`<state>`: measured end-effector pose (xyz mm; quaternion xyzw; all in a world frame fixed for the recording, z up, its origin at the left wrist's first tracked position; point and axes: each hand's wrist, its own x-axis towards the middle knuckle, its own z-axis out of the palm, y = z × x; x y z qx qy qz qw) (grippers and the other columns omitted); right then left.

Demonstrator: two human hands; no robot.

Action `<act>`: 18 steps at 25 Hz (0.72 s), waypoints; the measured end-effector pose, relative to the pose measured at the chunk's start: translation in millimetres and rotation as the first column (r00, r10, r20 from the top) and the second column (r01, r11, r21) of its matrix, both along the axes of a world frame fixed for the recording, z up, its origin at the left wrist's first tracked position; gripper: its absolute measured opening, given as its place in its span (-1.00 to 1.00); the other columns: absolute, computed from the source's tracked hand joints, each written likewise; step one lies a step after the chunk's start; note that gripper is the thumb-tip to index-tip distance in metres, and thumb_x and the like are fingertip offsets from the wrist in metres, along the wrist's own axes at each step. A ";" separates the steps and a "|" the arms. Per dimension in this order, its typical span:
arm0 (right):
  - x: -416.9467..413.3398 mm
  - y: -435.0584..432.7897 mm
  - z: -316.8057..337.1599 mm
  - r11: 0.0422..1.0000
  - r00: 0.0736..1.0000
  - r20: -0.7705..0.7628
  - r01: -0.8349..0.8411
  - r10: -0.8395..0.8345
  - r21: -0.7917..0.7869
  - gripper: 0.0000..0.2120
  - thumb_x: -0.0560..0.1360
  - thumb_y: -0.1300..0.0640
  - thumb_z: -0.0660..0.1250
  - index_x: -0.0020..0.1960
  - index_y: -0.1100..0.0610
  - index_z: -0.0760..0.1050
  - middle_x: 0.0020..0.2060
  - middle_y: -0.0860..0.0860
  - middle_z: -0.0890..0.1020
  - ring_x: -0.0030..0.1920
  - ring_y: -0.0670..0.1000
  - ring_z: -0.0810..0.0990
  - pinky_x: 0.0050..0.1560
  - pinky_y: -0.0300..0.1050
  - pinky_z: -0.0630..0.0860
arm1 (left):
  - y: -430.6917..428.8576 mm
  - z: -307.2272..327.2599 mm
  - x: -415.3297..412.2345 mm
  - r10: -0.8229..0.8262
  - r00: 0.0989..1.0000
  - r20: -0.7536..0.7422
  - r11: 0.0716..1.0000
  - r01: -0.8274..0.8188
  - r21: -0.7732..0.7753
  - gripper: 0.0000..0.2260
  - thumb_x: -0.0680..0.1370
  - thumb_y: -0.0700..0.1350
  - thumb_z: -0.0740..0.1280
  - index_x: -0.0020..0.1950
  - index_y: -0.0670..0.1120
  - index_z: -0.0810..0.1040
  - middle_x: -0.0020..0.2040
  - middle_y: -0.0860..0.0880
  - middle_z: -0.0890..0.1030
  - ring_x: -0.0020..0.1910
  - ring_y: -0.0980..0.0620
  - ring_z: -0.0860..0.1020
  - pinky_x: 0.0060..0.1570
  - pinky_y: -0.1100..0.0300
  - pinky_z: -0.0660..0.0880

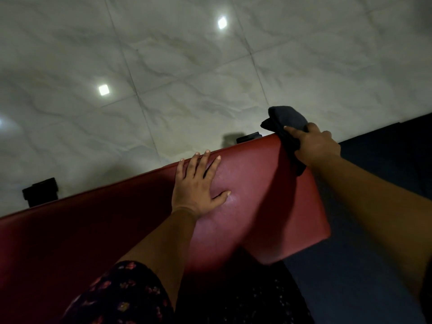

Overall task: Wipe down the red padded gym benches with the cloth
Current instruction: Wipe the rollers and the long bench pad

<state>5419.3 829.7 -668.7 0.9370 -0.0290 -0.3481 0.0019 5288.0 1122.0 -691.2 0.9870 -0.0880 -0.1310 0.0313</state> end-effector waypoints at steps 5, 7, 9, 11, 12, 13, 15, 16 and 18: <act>-16.6 37.3 0.2 0.996 0.996 0.024 0.084 -0.085 0.011 -0.32 0.54 0.10 0.32 0.54 -0.24 0.11 0.43 0.11 0.22 0.26 0.25 0.33 -0.05 0.05 0.41 | -1.4 -0.8 0.1 0.006 1.000 -0.012 1.000 -0.005 0.018 -0.21 0.43 0.45 0.10 0.56 0.05 0.24 0.52 -0.08 0.32 0.44 -0.14 0.31 0.42 -0.20 0.11; -14.8 35.2 5.7 0.999 1.000 -0.011 0.025 -0.025 0.031 -0.30 0.53 0.08 0.33 0.55 -0.24 0.08 0.45 0.12 0.21 0.29 0.26 0.34 0.03 0.07 0.44 | -1.3 -0.6 -0.1 0.009 1.000 -0.026 0.999 -0.008 0.037 -0.20 0.44 0.45 0.06 0.57 0.05 0.21 0.53 -0.08 0.30 0.45 -0.14 0.29 0.43 -0.20 0.08; 0.9 33.8 12.3 0.997 0.995 -0.068 -0.066 0.068 0.029 -0.28 0.51 0.08 0.34 0.55 -0.23 0.08 0.47 0.14 0.24 0.33 0.25 0.36 0.18 0.08 0.44 | -2.6 1.9 2.2 0.006 0.997 -0.083 0.998 0.000 0.070 -0.19 0.45 0.47 -0.01 0.60 0.07 0.09 0.56 -0.07 0.21 0.50 -0.13 0.20 0.45 -0.20 -0.02; 18.0 48.0 20.8 0.986 0.984 -0.122 -0.111 0.127 0.126 -0.28 0.49 0.14 0.33 0.54 -0.19 0.12 0.40 0.17 0.35 0.29 0.21 0.43 0.14 -0.04 0.44 | -6.1 5.3 4.1 0.005 0.987 -0.158 0.995 0.010 0.095 -0.18 0.47 0.47 -0.04 0.62 0.09 -0.09 0.61 -0.04 0.05 0.56 -0.10 0.05 0.47 -0.20 -0.13; 22.1 60.4 25.4 0.976 0.979 -0.149 -0.113 0.142 0.187 -0.28 0.48 0.17 0.33 0.54 -0.17 0.14 0.35 0.19 0.40 0.22 0.19 0.47 0.05 -0.10 0.41 | -8.0 7.9 5.1 0.013 0.981 -0.192 0.995 0.005 0.096 -0.18 0.48 0.47 -0.02 0.61 0.10 -0.14 0.62 -0.02 -0.01 0.57 -0.08 -0.01 0.48 -0.19 -0.17; 22.1 72.8 29.5 0.967 0.977 -0.160 -0.099 0.139 0.234 -0.29 0.48 0.19 0.33 0.54 -0.17 0.17 0.31 0.19 0.43 0.13 0.16 0.49 -0.02 -0.13 0.38 | -9.0 10.8 6.8 0.021 0.976 -0.216 0.996 -0.002 0.087 -0.18 0.48 0.45 0.03 0.61 0.11 -0.17 0.62 0.00 -0.05 0.58 -0.06 -0.06 0.48 -0.17 -0.19; 11.1 90.8 38.9 0.952 0.986 -0.139 -0.048 0.093 0.303 -0.29 0.46 0.21 0.34 0.52 -0.17 0.20 0.25 0.18 0.47 0.00 0.10 0.49 -0.08 -0.13 0.38 | -5.9 17.6 12.8 0.014 0.962 -0.273 0.999 -0.004 0.041 -0.19 0.51 0.40 0.10 0.61 0.12 -0.19 0.62 0.03 -0.13 0.59 -0.02 -0.15 0.50 -0.13 -0.23; 0.9 94.7 41.6 0.947 0.991 -0.106 -0.046 0.083 0.317 -0.29 0.46 0.20 0.33 0.53 -0.17 0.20 0.24 0.18 0.46 0.03 0.12 0.50 -0.06 -0.11 0.41 | -1.7 20.8 15.8 -0.004 0.950 -0.311 1.000 0.006 0.006 -0.21 0.53 0.37 0.11 0.61 0.11 -0.19 0.62 0.03 -0.16 0.59 -0.01 -0.19 0.51 -0.11 -0.24; -27.6 96.6 44.6 0.968 0.994 -0.022 -0.096 0.103 0.232 -0.27 0.48 0.16 0.33 0.54 -0.20 0.13 0.30 0.17 0.38 0.20 0.23 0.47 0.07 0.00 0.48 | 10.6 30.3 18.8 -0.119 0.921 -0.371 0.992 0.122 -0.015 -0.26 0.57 0.33 0.09 0.61 0.09 -0.20 0.62 0.02 -0.22 0.58 -0.03 -0.24 0.53 -0.09 -0.22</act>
